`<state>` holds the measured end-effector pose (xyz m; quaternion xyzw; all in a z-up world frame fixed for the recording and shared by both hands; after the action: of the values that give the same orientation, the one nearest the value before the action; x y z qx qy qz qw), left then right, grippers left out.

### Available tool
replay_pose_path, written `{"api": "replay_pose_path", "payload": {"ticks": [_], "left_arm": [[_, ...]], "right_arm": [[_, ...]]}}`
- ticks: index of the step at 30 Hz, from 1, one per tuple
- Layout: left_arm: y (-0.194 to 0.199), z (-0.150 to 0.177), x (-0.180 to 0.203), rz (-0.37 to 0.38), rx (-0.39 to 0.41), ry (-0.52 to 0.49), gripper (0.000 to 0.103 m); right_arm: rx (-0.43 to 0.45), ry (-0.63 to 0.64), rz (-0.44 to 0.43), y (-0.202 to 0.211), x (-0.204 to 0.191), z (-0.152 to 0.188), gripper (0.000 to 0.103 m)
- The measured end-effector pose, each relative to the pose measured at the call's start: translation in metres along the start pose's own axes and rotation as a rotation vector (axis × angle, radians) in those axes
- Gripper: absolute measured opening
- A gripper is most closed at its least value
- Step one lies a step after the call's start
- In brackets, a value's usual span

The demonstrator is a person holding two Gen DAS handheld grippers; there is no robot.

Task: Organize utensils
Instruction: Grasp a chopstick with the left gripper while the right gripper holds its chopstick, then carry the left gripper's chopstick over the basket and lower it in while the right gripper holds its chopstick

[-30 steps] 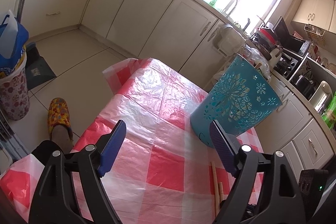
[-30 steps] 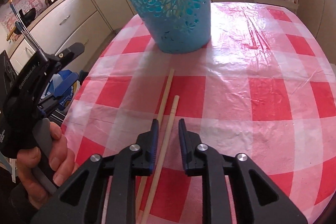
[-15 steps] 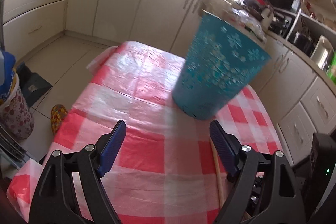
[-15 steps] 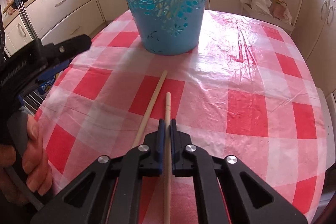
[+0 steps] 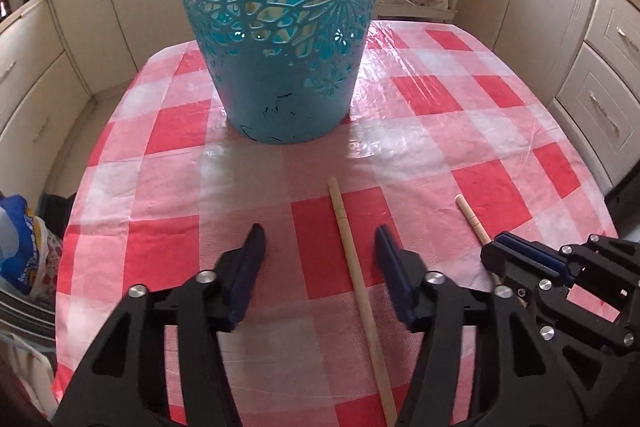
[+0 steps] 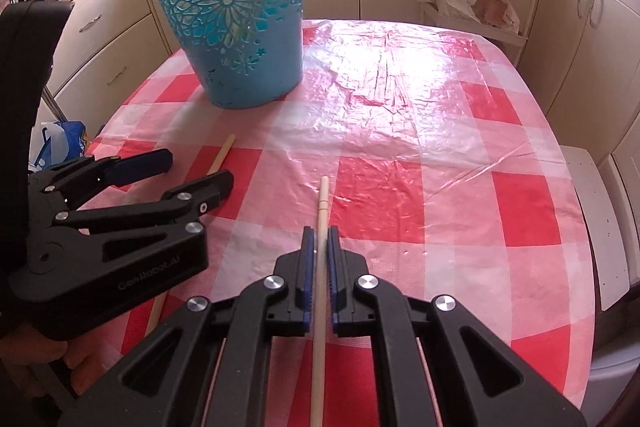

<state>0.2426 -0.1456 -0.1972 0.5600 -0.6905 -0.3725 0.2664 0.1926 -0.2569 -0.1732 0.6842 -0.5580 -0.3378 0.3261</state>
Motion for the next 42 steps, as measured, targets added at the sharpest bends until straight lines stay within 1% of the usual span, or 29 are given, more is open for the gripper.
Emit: {"api": "replay_pose_path", "payload": {"ticks": [1,2,3,4,5,7,8,10,11,14,17,20,21,23,25,29,34,38,42], "left_arm": [[0.0,0.0,0.002,0.016,0.002,-0.008,0.027],[0.0,-0.001,0.005,0.033,-0.003,-0.017,0.012],[0.0,-0.002,0.006,0.049,-0.011,-0.027,0.006],[0.001,-0.002,0.009,0.067,-0.02,-0.036,0.005],[0.002,-0.001,0.01,0.092,-0.03,-0.033,0.005],[0.009,-0.001,0.007,0.126,-0.028,-0.008,0.005],[0.015,-0.002,0.004,0.14,-0.014,0.004,0.005],[0.028,-0.004,-0.001,0.181,0.023,0.034,0.005],[0.037,-0.007,-0.006,0.187,0.049,0.049,0.005],[0.068,-0.02,-0.019,0.23,0.173,0.083,0.005],[0.107,-0.039,-0.034,0.264,0.329,0.116,0.005],[0.137,-0.061,-0.051,0.267,0.443,0.158,0.005],[0.145,-0.066,-0.056,0.263,0.473,0.172,0.005],[0.156,-0.079,-0.065,0.253,0.526,0.194,0.005],[0.166,-0.09,-0.074,0.242,0.567,0.21,0.005],[0.181,-0.109,-0.084,0.232,0.635,0.239,0.005],[0.196,-0.145,-0.091,0.218,0.72,0.255,0.005],[0.193,-0.17,-0.091,0.191,0.75,0.258,0.005],[0.189,-0.185,-0.084,0.173,0.771,0.25,0.005]], "right_arm": [[0.002,0.009,0.005,0.0,-0.001,0.0,0.007],[0.003,0.019,0.01,0.0,-0.002,0.001,0.007],[0.001,0.023,0.013,0.0,-0.002,0.001,0.007],[-0.006,0.017,0.007,0.0,-0.002,0.0,0.007],[-0.015,-0.008,-0.012,-0.001,-0.001,0.0,0.006],[-0.031,-0.092,-0.085,0.002,0.001,0.0,0.006],[-0.033,-0.143,-0.128,0.003,0.003,0.0,0.006],[-0.024,-0.207,-0.182,0.006,0.005,0.001,0.006],[-0.014,-0.238,-0.215,0.009,0.005,0.0,0.006],[0.042,-0.311,-0.272,0.017,0.008,-0.004,0.006],[0.1,-0.365,-0.304,0.02,0.01,-0.006,0.006],[0.109,-0.41,-0.303,0.013,0.014,-0.003,0.006],[0.104,-0.424,-0.299,0.012,0.017,-0.003,0.006],[0.128,-0.434,-0.299,0.015,0.021,-0.005,0.006],[0.116,-0.444,-0.3,0.012,0.022,-0.004,0.006],[0.115,-0.423,-0.291,0.013,0.02,-0.005,0.006],[0.103,-0.423,-0.295,0.01,0.02,-0.005,0.006],[0.093,-0.423,-0.301,0.009,0.021,-0.003,0.006],[0.093,-0.416,-0.304,0.01,0.02,-0.003,0.006]]}}
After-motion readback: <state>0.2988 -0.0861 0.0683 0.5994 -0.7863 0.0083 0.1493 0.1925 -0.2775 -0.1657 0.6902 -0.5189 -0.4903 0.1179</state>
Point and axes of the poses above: each gripper's, at about its wrist camera, not at the fingertips, and y roughly against the way its jaws point, x to its right, z to its underside, the point moved 9 cm from there along -y, roughly the way its jaws point, and after that the axes turned 4 degrees about -y, right-handed, at the moved point
